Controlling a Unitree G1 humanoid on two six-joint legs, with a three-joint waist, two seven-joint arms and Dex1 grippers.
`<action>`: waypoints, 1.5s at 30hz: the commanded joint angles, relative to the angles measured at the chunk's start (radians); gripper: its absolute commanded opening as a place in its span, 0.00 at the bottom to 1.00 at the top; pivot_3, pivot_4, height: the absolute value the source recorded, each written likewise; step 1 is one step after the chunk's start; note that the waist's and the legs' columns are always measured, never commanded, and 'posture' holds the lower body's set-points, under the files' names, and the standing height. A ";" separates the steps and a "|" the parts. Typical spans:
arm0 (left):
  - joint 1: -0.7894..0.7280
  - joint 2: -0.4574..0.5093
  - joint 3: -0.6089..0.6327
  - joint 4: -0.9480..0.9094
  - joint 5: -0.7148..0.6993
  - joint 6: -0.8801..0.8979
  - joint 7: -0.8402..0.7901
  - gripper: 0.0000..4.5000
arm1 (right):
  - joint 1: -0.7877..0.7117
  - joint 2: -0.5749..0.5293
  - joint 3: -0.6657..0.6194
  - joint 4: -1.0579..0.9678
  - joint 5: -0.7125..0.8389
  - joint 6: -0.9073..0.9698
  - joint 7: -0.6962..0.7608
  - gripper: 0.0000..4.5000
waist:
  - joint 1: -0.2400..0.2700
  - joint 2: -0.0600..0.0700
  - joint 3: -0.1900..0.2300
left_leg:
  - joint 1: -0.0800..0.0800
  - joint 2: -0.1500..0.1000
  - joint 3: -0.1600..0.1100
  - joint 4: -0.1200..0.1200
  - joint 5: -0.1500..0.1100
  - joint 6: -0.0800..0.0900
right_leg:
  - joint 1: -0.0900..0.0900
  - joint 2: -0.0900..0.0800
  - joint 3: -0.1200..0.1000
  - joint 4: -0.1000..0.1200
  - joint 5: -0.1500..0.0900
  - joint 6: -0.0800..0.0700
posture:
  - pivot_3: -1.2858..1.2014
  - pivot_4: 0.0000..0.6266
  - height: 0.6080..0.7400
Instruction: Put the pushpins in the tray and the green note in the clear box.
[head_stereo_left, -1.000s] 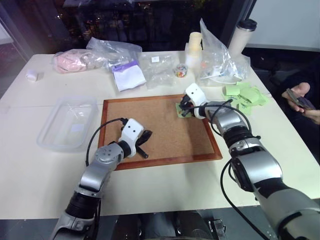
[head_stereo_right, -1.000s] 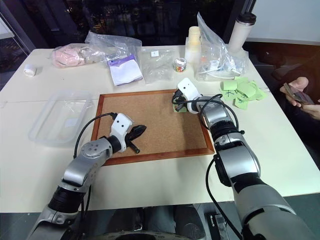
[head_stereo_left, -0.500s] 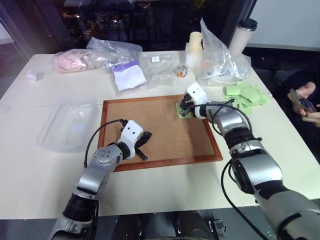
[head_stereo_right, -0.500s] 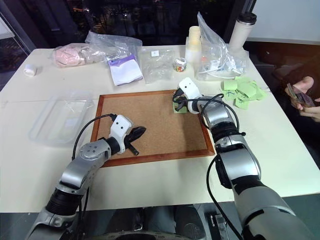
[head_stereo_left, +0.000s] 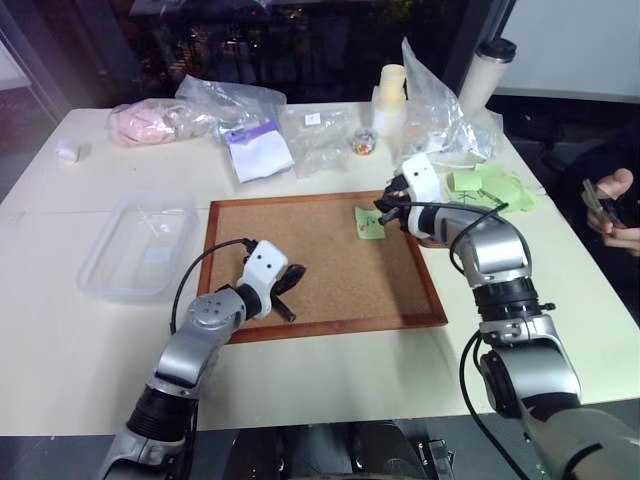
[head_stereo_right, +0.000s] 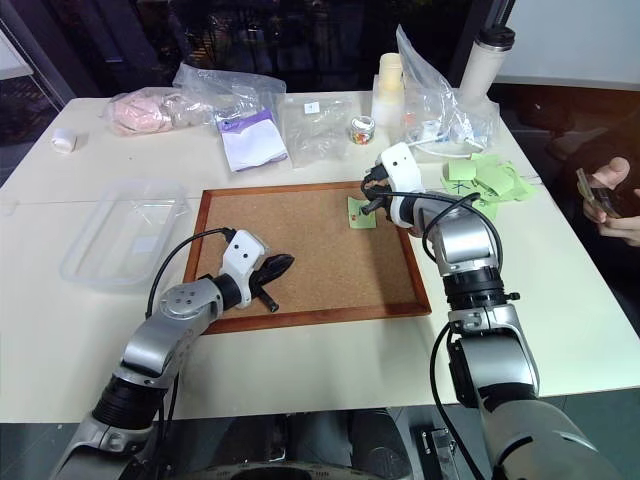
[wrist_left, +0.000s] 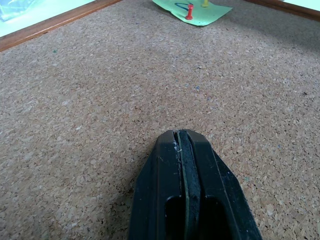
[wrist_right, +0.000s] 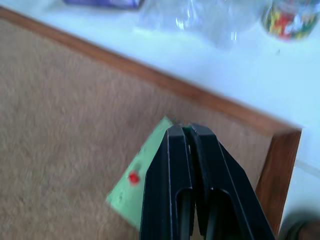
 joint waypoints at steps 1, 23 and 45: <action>0.029 0.009 -0.027 0.045 0.013 0.038 -0.011 0.00 | -0.003 -0.056 -0.093 -0.045 0.013 -0.016 -0.058 0.02 | 0.001 0.000 0.000 | 0.000 0.000 0.000 0.000 0.000 0.000 | 0.000 0.000 0.000 0.000 0.000 0.000 | 0.52 0.24 1.00; 0.022 0.003 -0.028 0.051 0.013 0.023 -0.030 0.00 | 0.124 -0.156 -0.181 0.054 0.084 0.005 -0.074 0.13 | 0.002 0.004 -0.002 | 0.001 0.000 0.000 0.000 0.000 0.000 | 0.002 0.002 0.001 -0.003 0.000 0.000 | 0.52 0.24 1.00; 0.024 0.000 -0.019 0.047 0.012 0.024 -0.021 0.00 | 0.111 -0.076 -0.091 -0.206 0.142 0.137 -0.096 0.72 | 0.002 0.004 -0.002 | 0.001 0.000 -0.001 0.000 0.000 0.000 | 0.002 0.002 0.001 -0.003 0.000 0.000 | 0.52 0.24 1.00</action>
